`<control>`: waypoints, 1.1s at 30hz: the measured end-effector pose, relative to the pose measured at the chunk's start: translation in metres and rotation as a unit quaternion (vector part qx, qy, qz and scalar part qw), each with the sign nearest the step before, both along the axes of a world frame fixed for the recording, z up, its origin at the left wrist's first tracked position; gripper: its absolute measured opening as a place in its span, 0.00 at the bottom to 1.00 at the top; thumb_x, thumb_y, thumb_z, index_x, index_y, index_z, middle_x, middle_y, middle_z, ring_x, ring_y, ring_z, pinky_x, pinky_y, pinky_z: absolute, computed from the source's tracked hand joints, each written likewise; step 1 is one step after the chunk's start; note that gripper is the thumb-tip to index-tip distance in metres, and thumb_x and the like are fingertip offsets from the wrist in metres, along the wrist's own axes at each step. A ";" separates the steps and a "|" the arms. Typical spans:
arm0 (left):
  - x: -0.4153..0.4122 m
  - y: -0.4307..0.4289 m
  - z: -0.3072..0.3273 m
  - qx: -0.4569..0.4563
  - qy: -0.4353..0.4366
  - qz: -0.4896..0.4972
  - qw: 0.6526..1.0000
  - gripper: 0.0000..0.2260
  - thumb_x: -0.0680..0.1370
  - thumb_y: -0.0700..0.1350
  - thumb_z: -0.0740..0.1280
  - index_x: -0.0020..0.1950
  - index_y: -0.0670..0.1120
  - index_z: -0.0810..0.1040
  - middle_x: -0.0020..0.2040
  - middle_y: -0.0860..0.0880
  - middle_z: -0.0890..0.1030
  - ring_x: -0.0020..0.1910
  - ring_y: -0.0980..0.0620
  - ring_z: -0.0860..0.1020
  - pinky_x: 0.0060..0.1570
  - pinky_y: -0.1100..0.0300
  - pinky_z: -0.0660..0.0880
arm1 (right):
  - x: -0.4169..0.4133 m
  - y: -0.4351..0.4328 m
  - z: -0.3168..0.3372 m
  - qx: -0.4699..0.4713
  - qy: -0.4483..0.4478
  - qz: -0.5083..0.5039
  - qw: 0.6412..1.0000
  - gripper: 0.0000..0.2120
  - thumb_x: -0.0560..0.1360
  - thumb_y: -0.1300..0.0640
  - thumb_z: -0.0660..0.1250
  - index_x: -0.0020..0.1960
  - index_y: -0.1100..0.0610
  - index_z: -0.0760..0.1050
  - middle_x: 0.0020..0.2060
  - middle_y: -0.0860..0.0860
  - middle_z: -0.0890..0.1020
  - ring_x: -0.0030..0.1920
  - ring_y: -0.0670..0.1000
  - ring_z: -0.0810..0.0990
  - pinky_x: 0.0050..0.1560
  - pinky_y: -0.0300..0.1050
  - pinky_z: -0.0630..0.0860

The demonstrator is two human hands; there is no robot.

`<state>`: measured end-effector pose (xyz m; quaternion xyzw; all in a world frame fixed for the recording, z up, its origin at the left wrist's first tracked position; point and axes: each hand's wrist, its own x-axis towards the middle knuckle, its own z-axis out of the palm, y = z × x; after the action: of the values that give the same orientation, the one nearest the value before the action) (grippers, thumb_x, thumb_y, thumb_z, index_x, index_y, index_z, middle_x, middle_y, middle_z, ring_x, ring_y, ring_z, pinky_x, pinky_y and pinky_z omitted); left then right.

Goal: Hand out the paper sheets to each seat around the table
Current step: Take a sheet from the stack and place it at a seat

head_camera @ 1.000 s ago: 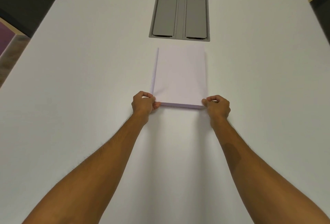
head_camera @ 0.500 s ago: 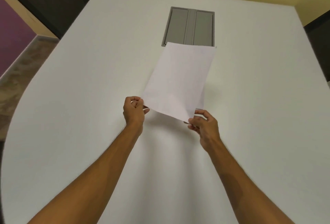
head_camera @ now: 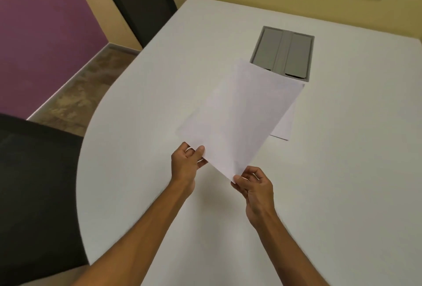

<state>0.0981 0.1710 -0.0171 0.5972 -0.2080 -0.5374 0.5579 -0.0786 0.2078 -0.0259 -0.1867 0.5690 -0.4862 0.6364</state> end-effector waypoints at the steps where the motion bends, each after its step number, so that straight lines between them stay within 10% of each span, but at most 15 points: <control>1: 0.005 0.007 0.002 -0.002 -0.006 0.001 1.000 0.10 0.80 0.35 0.67 0.59 0.46 0.80 0.51 0.50 0.87 0.49 0.48 0.86 0.48 0.54 0.84 | 0.004 0.006 0.002 -0.003 0.006 0.013 1.000 0.14 0.69 0.74 0.73 0.51 0.62 0.79 0.47 0.60 0.86 0.44 0.58 0.84 0.45 0.46 0.82; 12: 0.105 0.084 0.009 0.004 -0.055 0.025 0.998 0.13 0.82 0.34 0.65 0.58 0.51 0.80 0.51 0.52 0.87 0.46 0.54 0.86 0.41 0.62 0.82 | 0.020 0.022 0.022 -0.034 -0.044 0.073 0.996 0.34 0.59 0.56 0.81 0.63 0.58 0.78 0.53 0.57 0.87 0.53 0.58 0.87 0.44 0.44 0.83; 18: 0.167 0.118 0.002 0.041 -0.097 0.017 0.994 0.08 0.82 0.38 0.66 0.57 0.48 0.80 0.52 0.50 0.86 0.49 0.52 0.86 0.41 0.62 0.82 | 0.036 0.016 0.014 0.003 -0.038 0.059 0.998 0.13 0.73 0.65 0.73 0.57 0.58 0.78 0.46 0.56 0.87 0.46 0.58 0.88 0.41 0.45 0.84; 33: 0.280 0.106 -0.047 0.109 -0.128 -0.019 0.986 0.05 0.81 0.38 0.67 0.55 0.43 0.80 0.48 0.47 0.87 0.45 0.51 0.86 0.41 0.61 0.82 | 0.117 -0.014 -0.037 0.065 0.047 0.136 0.988 0.04 0.75 0.63 0.73 0.46 0.58 0.78 0.44 0.54 0.86 0.42 0.56 0.87 0.41 0.44 0.83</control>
<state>0.3785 0.2767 -0.0642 0.7139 -0.2291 -0.4865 0.4485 0.0385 0.1940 -0.0624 -0.2431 0.5977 -0.3482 0.6800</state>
